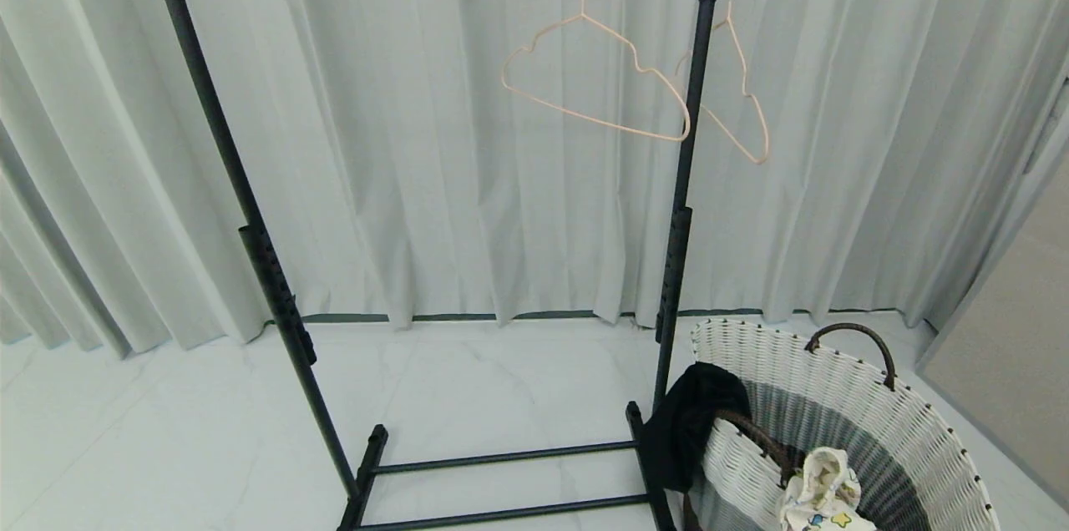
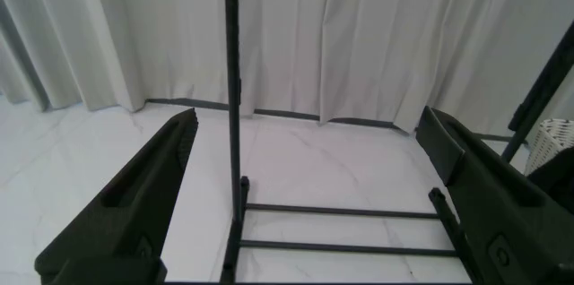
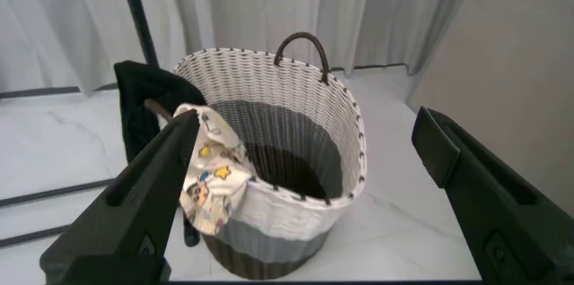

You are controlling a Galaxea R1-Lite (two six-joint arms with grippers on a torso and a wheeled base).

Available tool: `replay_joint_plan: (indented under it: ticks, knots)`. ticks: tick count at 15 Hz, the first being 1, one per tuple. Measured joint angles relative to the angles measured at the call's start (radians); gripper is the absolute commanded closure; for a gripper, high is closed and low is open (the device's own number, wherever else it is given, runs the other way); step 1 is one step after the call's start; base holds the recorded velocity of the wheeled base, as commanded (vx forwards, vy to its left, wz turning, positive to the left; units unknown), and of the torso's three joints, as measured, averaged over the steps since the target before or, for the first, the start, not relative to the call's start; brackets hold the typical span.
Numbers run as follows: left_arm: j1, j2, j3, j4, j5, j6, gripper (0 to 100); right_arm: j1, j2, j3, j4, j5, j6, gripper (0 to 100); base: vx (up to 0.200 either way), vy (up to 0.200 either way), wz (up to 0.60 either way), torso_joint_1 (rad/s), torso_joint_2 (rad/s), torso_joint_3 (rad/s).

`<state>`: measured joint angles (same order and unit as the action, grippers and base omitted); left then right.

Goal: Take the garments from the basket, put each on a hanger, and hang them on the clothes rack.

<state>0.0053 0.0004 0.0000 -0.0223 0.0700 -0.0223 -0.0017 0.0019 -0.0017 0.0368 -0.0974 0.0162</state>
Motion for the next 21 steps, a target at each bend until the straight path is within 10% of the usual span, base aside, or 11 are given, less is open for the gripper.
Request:
replay_joint_plan:
  ticks: [11,21]
  knots:
    - [0.0,0.0,0.0,0.0,0.005,-0.013,0,0.037,0.105,-0.13,0.002,0.102,0.007,0,0.0,0.0,0.0,0.0,0.0,0.0]
    - [0.0,0.0,0.0,0.0,0.005,-0.013,0,0.124,1.303,-0.509,-0.004,0.054,-0.37,0,0.0,0.0,0.0,0.0,0.0,0.0]
